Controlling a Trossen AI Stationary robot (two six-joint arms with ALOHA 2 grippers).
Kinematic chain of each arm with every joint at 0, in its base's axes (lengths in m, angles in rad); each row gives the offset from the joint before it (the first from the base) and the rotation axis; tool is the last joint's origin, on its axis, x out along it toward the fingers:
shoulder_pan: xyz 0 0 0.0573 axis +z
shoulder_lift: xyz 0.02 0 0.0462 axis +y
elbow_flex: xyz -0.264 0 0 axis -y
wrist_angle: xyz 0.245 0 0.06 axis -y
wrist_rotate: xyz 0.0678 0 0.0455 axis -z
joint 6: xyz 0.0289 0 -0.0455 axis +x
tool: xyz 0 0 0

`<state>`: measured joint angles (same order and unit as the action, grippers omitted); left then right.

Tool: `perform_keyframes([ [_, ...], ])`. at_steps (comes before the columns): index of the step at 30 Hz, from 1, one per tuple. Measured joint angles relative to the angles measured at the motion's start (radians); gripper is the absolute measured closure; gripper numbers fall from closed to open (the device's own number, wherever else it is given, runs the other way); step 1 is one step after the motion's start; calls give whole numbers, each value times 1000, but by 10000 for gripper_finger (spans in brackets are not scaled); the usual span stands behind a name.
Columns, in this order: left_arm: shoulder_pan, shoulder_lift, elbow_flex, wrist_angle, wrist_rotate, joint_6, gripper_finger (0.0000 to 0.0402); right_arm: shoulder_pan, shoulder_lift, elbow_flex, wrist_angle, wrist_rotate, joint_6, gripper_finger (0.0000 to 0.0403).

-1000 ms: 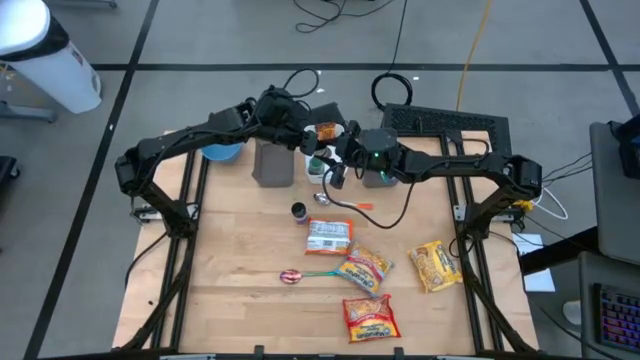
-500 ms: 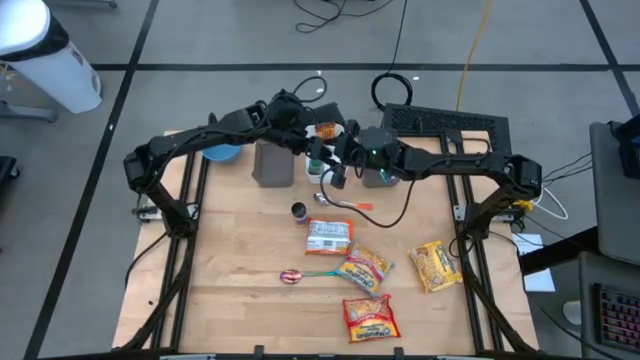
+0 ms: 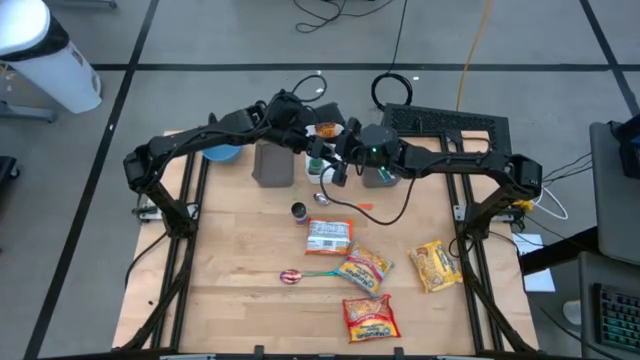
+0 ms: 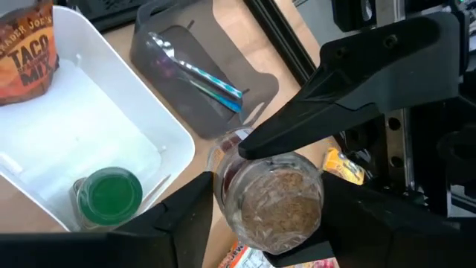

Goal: Pick & Place Food Item
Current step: Put the brown seasoning bottle into the white bin

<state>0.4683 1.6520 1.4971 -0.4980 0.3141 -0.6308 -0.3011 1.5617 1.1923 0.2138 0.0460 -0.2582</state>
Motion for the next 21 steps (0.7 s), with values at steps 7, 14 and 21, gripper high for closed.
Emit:
perform_keyframes([
  [7, 5, 0, 0, 12, 3, 0, 166, -2, -2, 1, -2, -10, -1, 233],
  [14, 7, 0, 0, 19, 1, 23, 203, -3, -1, 1, -8, -13, -16, 233],
  [21, 15, 0, 0, 22, 6, 46, 214, -3, -1, 1, -8, -14, -18, 214],
])
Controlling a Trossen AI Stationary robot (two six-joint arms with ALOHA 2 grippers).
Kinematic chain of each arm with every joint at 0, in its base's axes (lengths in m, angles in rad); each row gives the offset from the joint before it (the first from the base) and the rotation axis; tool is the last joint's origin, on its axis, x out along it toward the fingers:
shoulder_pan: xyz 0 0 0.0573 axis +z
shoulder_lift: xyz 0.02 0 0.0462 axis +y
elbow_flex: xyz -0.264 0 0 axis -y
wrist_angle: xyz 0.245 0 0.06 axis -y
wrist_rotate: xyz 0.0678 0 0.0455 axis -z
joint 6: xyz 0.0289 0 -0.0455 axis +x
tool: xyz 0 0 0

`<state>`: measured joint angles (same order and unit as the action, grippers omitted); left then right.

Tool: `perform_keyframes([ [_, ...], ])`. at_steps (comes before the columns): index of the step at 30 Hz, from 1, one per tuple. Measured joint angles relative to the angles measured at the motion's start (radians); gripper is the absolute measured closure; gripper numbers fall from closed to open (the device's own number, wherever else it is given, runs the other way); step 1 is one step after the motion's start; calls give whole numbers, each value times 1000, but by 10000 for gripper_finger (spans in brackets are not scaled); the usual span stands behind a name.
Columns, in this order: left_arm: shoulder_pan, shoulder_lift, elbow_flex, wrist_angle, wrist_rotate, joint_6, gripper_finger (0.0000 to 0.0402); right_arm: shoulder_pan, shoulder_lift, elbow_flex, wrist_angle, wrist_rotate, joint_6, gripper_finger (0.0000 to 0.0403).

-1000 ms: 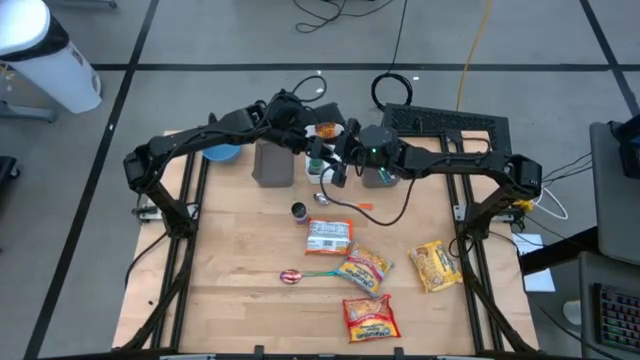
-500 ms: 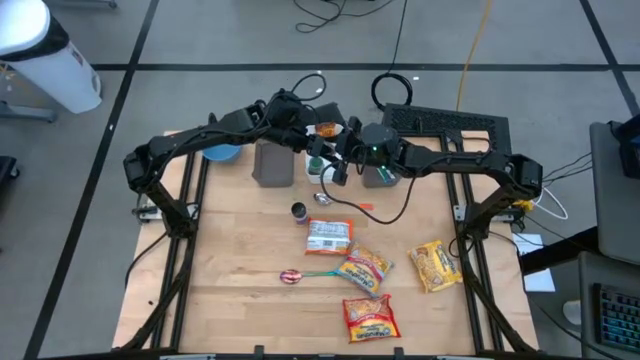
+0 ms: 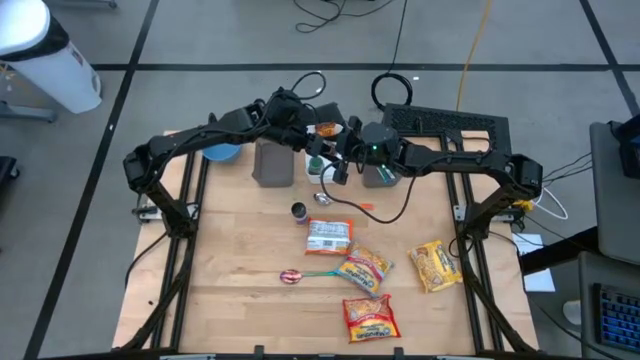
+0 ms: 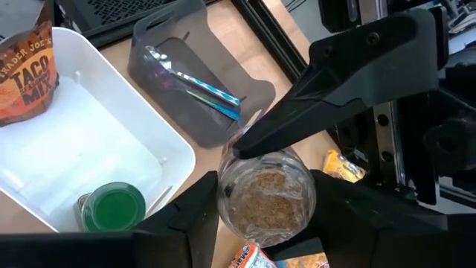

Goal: Pick & Place Food Item
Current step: Put the brown seasoning bottle into the white bin

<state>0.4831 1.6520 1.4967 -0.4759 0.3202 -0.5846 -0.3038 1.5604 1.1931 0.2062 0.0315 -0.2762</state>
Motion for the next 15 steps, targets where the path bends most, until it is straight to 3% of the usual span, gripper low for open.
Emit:
perform_keyframes([
  [6, 3, 0, 0, 6, 12, 20, 214, 1, 0, 0, 4, -3, 3, 181],
  [15, 8, 0, 0, 0, 24, 76, 214, 3, -8, 0, -2, 9, 77, 162],
])
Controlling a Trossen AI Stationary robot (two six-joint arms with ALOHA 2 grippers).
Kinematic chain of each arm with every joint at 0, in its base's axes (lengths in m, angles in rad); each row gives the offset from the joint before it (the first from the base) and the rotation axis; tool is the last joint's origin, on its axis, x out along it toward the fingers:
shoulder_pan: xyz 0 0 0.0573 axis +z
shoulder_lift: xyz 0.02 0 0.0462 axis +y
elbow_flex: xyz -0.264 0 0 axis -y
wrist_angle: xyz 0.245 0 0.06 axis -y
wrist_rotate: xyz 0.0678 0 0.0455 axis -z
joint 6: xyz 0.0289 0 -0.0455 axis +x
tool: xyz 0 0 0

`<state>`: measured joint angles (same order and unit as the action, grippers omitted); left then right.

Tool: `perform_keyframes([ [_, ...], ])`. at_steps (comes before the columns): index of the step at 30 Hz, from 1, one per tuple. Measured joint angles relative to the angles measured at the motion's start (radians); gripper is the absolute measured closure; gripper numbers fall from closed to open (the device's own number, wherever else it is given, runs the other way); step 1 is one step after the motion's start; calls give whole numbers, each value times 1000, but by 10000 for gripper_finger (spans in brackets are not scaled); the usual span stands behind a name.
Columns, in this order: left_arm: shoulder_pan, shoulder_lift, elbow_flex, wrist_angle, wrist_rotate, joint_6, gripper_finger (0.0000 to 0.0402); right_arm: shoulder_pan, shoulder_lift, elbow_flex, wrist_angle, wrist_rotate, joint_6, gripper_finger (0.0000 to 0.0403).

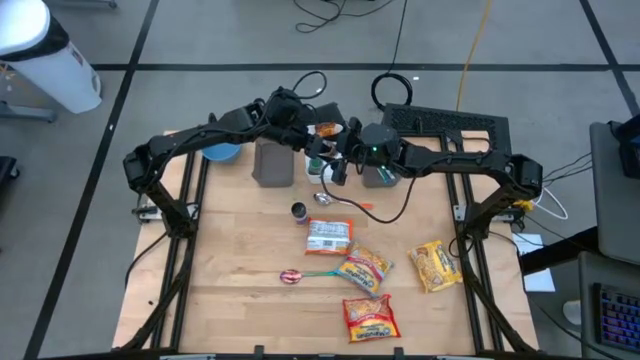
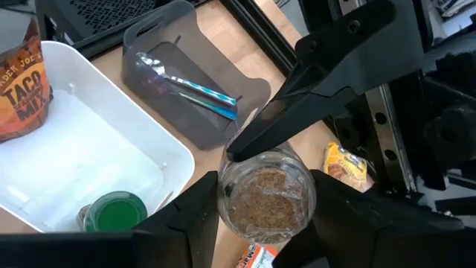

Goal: Pick & Place Food Item
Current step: Put the brown seasoning bottle into the white bin

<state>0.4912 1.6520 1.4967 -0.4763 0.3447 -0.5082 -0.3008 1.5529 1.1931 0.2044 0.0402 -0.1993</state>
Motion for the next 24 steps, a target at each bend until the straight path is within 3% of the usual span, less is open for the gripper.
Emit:
perform_keyframes([
  [15, 32, -2, 1, -21, 22, 105, 214, -49, -107, -4, -181, 38, 9, 131],
  [24, 97, -2, 1, -90, -17, 239, 214, -76, -155, -95, -121, 34, 197, 137],
])
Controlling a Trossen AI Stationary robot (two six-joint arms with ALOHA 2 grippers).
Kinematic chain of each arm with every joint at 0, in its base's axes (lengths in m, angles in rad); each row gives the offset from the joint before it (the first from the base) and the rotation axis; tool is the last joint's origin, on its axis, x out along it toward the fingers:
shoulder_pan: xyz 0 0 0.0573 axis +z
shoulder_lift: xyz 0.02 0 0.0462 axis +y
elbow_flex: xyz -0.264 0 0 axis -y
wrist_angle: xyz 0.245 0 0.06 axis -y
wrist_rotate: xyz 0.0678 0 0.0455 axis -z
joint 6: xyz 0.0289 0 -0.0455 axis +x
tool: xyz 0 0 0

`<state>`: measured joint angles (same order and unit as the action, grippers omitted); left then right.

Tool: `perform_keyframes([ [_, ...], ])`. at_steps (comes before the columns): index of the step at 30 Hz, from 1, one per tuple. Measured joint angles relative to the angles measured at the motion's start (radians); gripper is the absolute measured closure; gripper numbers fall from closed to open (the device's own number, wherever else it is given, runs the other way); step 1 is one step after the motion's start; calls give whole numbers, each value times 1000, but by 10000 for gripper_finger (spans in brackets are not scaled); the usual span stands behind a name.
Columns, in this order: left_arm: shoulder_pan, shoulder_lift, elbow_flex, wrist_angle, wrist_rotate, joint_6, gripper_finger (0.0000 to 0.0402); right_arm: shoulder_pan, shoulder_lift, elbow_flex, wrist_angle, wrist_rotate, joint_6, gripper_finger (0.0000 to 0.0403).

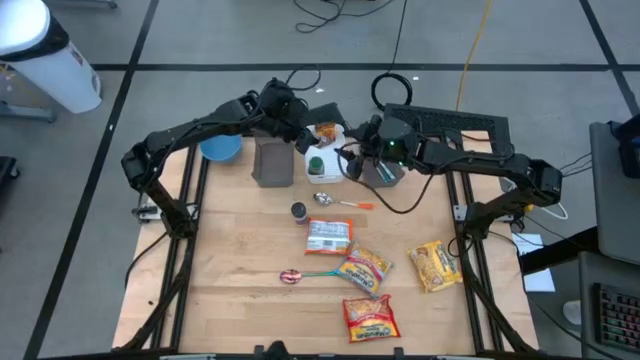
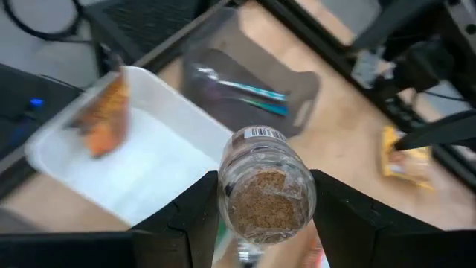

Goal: Pick & Place Food Item
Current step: Put the brown seasoning bottle into the white bin

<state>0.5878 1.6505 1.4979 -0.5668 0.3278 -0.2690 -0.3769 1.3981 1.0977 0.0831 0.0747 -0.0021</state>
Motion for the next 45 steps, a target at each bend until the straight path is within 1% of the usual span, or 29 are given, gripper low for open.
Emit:
perform_keyframes([
  [3, 29, 0, 0, -22, -26, 56, 214, -2, -40, -81, 101, 1, 81, 135],
  [7, 61, 3, 0, -38, -76, 119, 214, -2, -100, -202, 298, 1, 169, 134],
  [10, 79, 21, 0, -39, -87, 136, 214, -1, -128, -277, 382, 2, 228, 139],
  [15, 88, 82, 0, -49, -77, 159, 214, -1, -148, -336, 411, 2, 305, 146],
  [20, 92, 134, 0, -50, -85, 173, 214, -1, -147, -345, 414, 2, 333, 147],
  [22, 92, 160, 18, -75, -97, 196, 214, -1, -147, -345, 415, 2, 333, 147],
  [25, 90, 212, 91, -150, -127, 245, 214, -1, -147, -345, 414, 2, 332, 147],
  [30, 83, 331, 293, -288, -169, 327, 214, -1, -147, -345, 413, 2, 323, 147],
  [33, 83, 401, 415, -375, -173, 354, 214, -1, -147, -345, 411, 2, 323, 147],
  [37, 80, 472, 539, -484, -195, 401, 214, -1, -147, -345, 399, 2, 317, 147],
  [41, 69, 524, 602, -560, -242, 442, 214, -1, -147, -345, 398, 2, 304, 147],
  [45, 60, 549, 607, -571, -242, 447, 214, -2, -147, -345, 397, 3, 299, 147],
])
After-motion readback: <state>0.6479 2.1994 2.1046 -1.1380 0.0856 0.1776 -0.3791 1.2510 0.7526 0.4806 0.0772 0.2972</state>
